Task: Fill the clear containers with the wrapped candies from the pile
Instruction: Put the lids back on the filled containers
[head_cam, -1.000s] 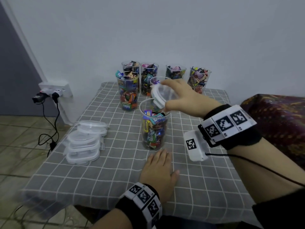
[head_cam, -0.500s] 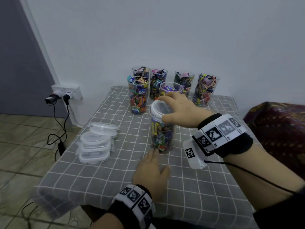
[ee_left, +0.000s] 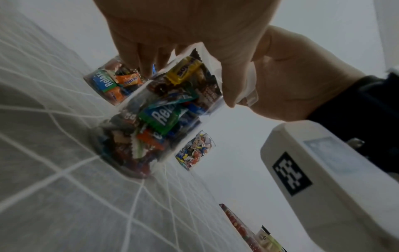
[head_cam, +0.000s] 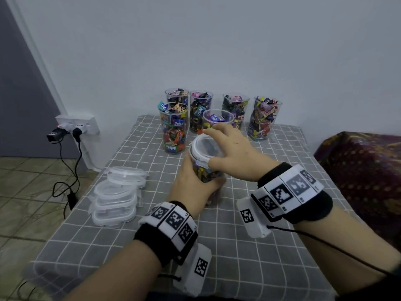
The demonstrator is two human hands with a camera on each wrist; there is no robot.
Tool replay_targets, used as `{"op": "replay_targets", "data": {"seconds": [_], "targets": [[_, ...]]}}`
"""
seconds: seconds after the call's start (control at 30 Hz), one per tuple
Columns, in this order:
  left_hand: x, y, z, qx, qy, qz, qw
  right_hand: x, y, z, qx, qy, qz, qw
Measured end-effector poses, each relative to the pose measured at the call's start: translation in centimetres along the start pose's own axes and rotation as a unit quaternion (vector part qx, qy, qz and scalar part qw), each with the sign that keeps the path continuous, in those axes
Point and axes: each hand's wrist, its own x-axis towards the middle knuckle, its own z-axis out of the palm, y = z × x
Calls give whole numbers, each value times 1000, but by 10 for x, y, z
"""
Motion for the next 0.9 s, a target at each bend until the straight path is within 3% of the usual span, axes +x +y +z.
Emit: {"op": "replay_targets", "data": {"seconds": [0.37, 0.8, 0.9], "targets": [[3, -8, 6, -25, 27, 14, 999, 1, 6, 3, 35, 25, -19, 999], [5, -13, 7, -4, 27, 35, 999, 10, 8, 13, -11, 11, -46, 999], [5, -14, 8, -6, 30, 36, 999, 8, 8, 11, 21, -5, -43, 999]]}}
